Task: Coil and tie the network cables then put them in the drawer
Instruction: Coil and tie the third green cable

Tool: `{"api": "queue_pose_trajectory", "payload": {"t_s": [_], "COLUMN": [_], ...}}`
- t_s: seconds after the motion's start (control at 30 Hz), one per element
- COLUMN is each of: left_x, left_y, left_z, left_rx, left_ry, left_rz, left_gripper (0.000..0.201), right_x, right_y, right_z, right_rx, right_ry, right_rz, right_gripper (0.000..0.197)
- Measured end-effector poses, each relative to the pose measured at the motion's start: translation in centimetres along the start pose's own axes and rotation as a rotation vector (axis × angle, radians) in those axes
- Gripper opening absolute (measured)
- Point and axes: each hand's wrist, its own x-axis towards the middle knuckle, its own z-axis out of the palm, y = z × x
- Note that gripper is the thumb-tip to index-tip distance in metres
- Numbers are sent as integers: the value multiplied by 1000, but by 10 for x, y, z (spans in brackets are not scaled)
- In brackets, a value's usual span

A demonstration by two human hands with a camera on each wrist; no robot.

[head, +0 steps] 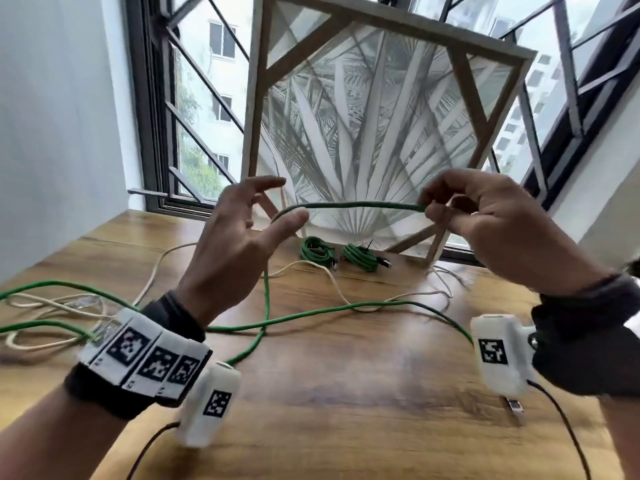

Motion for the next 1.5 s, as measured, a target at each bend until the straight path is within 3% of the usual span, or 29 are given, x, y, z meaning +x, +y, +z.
{"api": "queue_pose_trajectory", "payload": {"t_s": [0.07, 0.17, 0.3, 0.37, 0.57, 0.77, 0.97, 1.27, 1.5], "left_x": [-2, -4, -1, 1, 5, 3, 5, 8, 6], "left_y": [5, 10, 9, 9, 5, -1, -2, -11, -10], "left_z": [-3, -2, -4, -7, -12, -8, -5, -5, -5], "left_rx": [91, 67, 4, -46, -113, -79, -83, -20, 7], "left_ry": [-21, -41, 125, 206, 297, 263, 288, 168, -195], "left_rz": [143, 265, 318, 325, 295, 261, 191, 53, -4], "left_gripper": [54, 40, 43, 40, 20, 15, 22, 17, 23], "right_x": [-1, -1, 6, 9, -1, -23, -25, -26, -23], "right_y": [-16, -29, -27, -25, -26, -37, -44, -44, -42], "right_z": [20, 49, 78, 90, 120, 139, 141, 135, 116], "right_rx": [246, 573, 915, 1012, 982, 1453, 1580, 1697, 1914], "right_ry": [-28, -67, -52, -123, -341, -725, -849, -826, -629], "right_rz": [-35, -14, 87, 112, 149, 291, 278, 312, 215], "right_gripper": [8, 10, 12, 9, 52, 74, 104, 71, 50]}}
